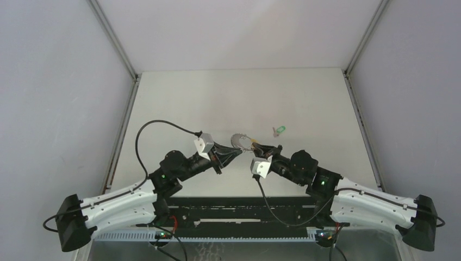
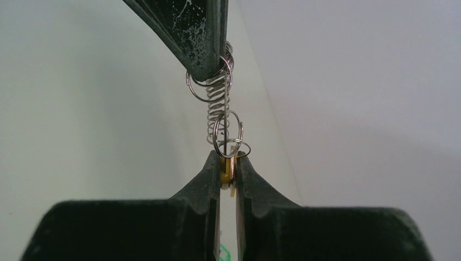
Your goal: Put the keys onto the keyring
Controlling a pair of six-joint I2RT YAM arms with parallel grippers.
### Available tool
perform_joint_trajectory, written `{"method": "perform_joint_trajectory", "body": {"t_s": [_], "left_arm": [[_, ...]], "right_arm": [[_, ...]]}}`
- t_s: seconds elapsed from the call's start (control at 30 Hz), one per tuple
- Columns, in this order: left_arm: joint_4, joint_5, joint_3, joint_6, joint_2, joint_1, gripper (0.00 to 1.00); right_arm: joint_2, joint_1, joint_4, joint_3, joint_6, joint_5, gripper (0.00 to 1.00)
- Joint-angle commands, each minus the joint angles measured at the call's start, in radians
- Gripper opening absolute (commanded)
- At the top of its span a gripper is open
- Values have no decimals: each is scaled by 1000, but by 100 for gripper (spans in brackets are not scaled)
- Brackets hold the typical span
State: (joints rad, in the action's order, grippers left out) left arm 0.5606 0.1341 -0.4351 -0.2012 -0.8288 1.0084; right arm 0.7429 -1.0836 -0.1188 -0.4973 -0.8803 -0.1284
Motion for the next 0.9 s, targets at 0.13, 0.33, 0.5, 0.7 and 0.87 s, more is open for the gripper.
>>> {"method": "perform_joint_trajectory", "body": {"t_s": [0.13, 0.33, 0.5, 0.7, 0.87], "left_arm": [[-288, -32, -163, -58, 48, 2, 0], [-400, -41, -237, -126, -5, -36, 0], [-446, 64, -240, -256, -80, -130, 0], [-452, 173, -194, -343, -93, -208, 0], [-424, 135, -166, -302, -54, -209, 0]], "right_arm": [[25, 129, 99, -94, 249, 244, 0], [123, 119, 205, -155, 266, 199, 0], [194, 115, 206, -151, 219, 163, 0], [277, 117, 147, -134, 122, 197, 0], [304, 111, 138, -133, 112, 279, 10]]}}
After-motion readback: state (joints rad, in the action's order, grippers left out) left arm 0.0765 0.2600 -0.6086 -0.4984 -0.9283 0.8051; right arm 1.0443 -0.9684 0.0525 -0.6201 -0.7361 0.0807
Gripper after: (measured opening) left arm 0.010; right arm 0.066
